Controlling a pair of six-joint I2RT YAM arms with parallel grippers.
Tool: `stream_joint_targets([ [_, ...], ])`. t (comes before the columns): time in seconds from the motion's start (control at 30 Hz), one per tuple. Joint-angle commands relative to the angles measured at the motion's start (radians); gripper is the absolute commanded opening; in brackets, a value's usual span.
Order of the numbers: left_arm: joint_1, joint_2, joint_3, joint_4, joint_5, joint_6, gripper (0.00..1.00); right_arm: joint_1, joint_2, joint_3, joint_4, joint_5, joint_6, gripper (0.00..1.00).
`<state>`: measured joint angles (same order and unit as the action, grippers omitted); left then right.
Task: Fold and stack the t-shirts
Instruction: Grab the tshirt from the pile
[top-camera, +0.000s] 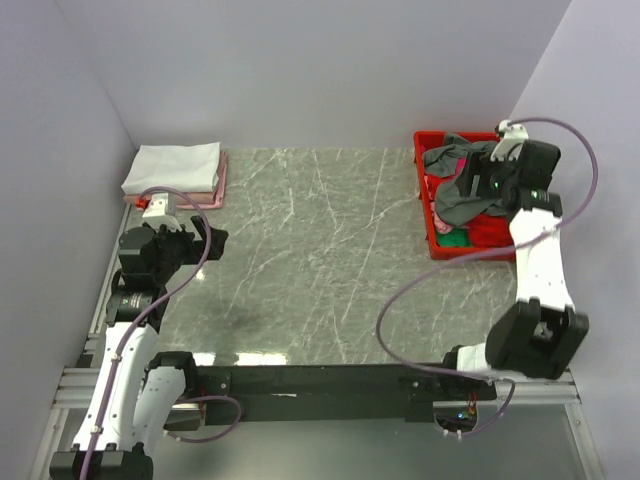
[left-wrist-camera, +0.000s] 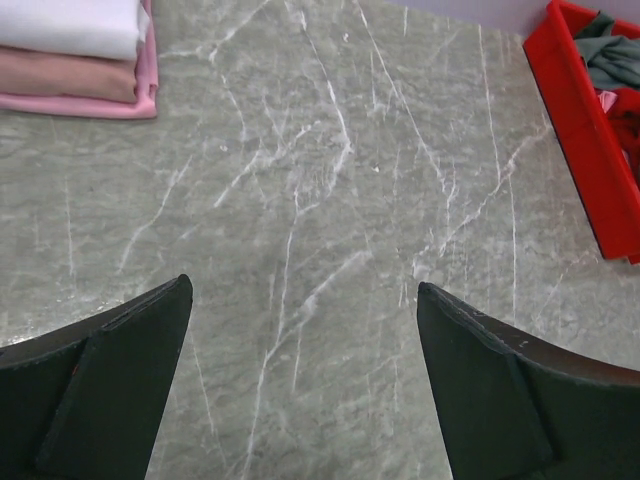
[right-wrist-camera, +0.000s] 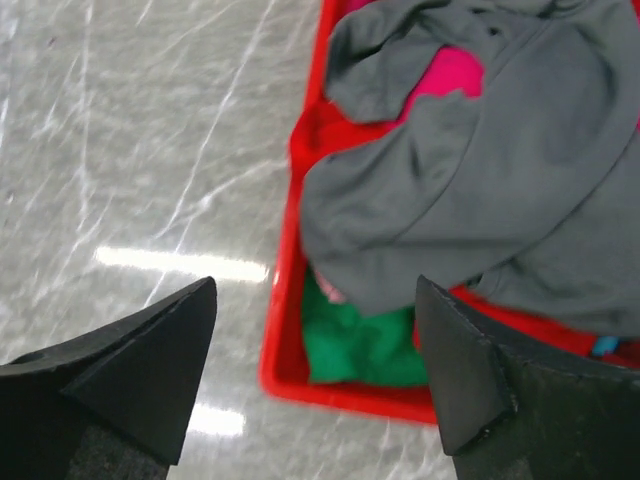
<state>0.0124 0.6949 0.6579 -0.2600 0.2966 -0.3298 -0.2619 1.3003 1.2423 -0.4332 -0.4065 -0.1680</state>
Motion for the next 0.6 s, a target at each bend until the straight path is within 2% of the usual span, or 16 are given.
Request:
stream_joint_targets([
  [0.0, 0.000, -0.018, 0.045, 0.010, -0.036, 0.017, 0.99, -0.008, 0.146, 0.143, -0.090, 0.029, 0.045, 0.80],
  [0.1, 0.000, -0.017, 0.048, 0.008, -0.030, 0.018, 0.99, -0.007, 0.310, 0.288, -0.134, 0.096, 0.107, 0.71],
  [0.17, -0.002, -0.015, 0.046, 0.008, -0.024, 0.018, 0.99, -0.002, 0.413, 0.390, -0.144, 0.167, 0.139, 0.68],
  [0.37, -0.002, -0.018, 0.046, 0.007, -0.022, 0.018, 0.99, 0.016, 0.608, 0.566, -0.157, 0.360, 0.157, 0.65],
  [0.47, -0.002, -0.017, 0.046, 0.007, -0.019, 0.018, 0.99, 0.029, 0.674, 0.608, -0.159, 0.386, 0.140, 0.62],
  [0.57, -0.002, -0.012, 0.046, 0.004, -0.024, 0.020, 0.99, 0.039, 0.662, 0.593, -0.164, 0.368, 0.124, 0.18],
])
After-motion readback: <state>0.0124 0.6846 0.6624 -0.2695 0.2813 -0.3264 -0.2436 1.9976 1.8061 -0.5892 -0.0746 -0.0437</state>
